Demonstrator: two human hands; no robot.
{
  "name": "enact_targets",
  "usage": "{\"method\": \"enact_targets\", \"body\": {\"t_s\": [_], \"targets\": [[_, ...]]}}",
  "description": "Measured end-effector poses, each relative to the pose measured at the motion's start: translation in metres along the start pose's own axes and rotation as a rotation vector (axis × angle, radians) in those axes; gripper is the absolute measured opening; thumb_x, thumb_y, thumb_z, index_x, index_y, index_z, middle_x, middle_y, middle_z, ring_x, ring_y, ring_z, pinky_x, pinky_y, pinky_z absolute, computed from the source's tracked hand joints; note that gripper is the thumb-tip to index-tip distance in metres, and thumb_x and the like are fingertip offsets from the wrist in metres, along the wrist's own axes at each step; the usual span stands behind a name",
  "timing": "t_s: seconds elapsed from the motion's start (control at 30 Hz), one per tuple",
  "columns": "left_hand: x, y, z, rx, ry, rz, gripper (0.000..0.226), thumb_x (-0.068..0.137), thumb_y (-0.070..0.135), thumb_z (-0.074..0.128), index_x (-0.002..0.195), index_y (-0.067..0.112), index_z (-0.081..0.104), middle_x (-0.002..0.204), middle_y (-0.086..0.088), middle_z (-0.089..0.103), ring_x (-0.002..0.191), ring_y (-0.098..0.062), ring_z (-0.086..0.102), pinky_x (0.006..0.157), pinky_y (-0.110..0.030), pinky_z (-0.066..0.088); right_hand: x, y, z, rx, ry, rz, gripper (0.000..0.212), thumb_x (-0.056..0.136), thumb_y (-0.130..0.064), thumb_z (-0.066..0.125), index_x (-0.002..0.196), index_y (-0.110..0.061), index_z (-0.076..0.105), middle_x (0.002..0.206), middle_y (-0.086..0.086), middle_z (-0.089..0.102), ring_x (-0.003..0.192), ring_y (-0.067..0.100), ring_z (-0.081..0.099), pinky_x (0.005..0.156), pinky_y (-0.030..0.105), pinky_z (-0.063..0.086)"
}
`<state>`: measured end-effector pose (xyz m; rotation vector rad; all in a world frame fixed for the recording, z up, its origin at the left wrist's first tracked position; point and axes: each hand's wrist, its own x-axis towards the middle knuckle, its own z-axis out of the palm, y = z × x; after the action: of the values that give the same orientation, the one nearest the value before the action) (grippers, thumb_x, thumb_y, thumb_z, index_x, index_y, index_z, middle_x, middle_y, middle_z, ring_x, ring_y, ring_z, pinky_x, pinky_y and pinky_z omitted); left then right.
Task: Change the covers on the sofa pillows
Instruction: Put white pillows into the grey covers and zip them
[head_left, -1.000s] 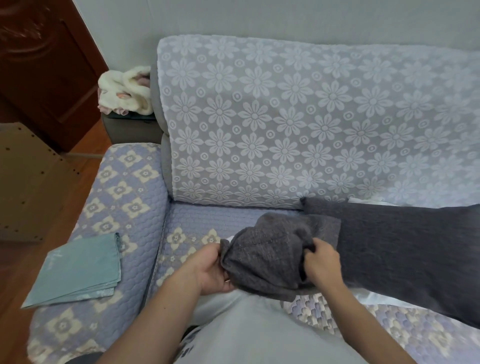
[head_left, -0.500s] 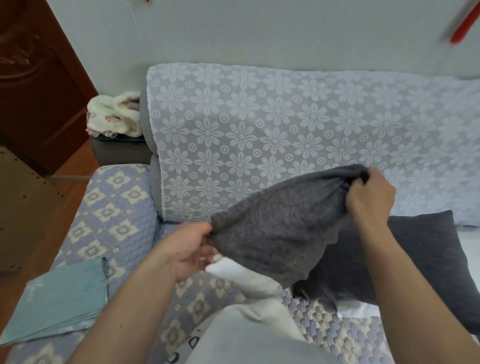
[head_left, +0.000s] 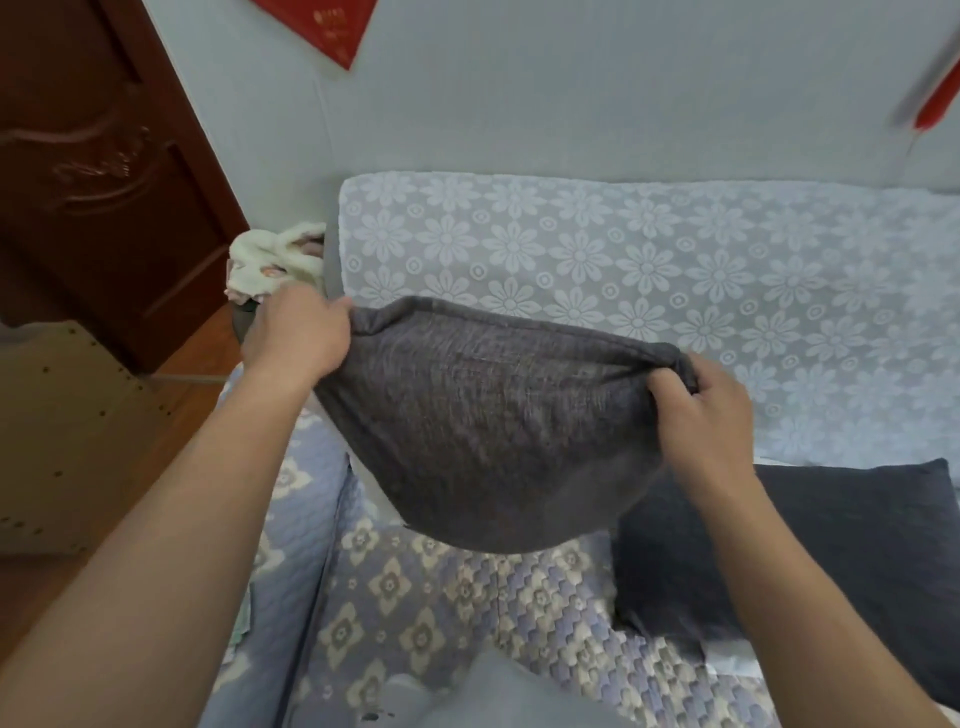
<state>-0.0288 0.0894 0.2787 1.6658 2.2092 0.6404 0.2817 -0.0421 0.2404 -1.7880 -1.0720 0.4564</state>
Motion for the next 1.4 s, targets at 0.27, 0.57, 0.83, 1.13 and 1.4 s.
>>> {"method": "enact_targets", "body": {"t_s": [0.27, 0.57, 0.83, 1.13, 1.4], "targets": [[-0.017, 0.051, -0.018, -0.614, -0.673, 0.011, 0.017, 0.093, 0.005, 0.066, 0.108, 0.012, 0.065, 0.088, -0.009, 0.066, 0.074, -0.019, 0.062, 0.065, -0.029, 0.051, -0.042, 0.076, -0.007, 0.585, -0.02, 0.736, 0.016, 0.079, -0.026, 0.062, 0.083, -0.013, 0.069, 0.079, 0.006, 0.067, 0.076, 0.022, 0.062, 0.068, 0.034, 0.047], [-0.149, 0.04, 0.151, -0.771, -1.213, -0.276, 0.006, 0.1, 0.012, 0.055, 0.1, 0.016, 0.06, 0.07, -0.005, 0.059, 0.056, -0.016, 0.057, 0.054, -0.026, 0.051, -0.1, 0.077, 0.033, -0.276, -0.461, -0.031, 0.056, 0.079, -0.037, 0.077, 0.13, -0.027, 0.054, 0.104, -0.008, 0.057, 0.101, 0.003, 0.055, 0.094, 0.026, 0.045], [-0.169, -0.012, 0.144, -0.782, -0.884, 0.093, 0.024, 0.099, 0.006, 0.052, 0.11, 0.02, 0.068, 0.108, 0.002, 0.073, 0.101, -0.012, 0.069, 0.099, -0.034, 0.054, -0.091, 0.07, 0.054, -0.332, -0.445, 0.141, 0.031, 0.09, -0.039, 0.06, 0.12, -0.033, 0.058, 0.089, -0.012, 0.06, 0.082, 0.003, 0.057, 0.072, 0.027, 0.043], [-0.227, -0.116, 0.173, -0.217, -0.52, 0.697, 0.06, 0.099, 0.052, 0.045, 0.153, 0.033, 0.03, 0.164, 0.01, 0.022, 0.153, -0.011, 0.011, 0.124, -0.034, 0.013, -0.093, 0.048, 0.077, -0.761, -0.612, 0.305, 0.038, 0.083, -0.043, 0.056, 0.112, -0.019, 0.049, 0.103, 0.003, 0.062, 0.092, 0.025, 0.061, 0.076, 0.036, 0.052], [-0.206, -0.13, 0.168, 0.008, -0.288, 0.927, 0.047, 0.093, 0.046, 0.053, 0.138, 0.032, 0.051, 0.13, 0.001, 0.057, 0.116, -0.023, 0.054, 0.094, -0.041, 0.049, -0.109, 0.02, 0.063, -0.771, -0.549, 0.093, 0.005, 0.084, -0.023, 0.059, 0.085, -0.018, 0.059, 0.078, 0.0, 0.063, 0.074, 0.022, 0.06, 0.058, 0.031, 0.043]]}}
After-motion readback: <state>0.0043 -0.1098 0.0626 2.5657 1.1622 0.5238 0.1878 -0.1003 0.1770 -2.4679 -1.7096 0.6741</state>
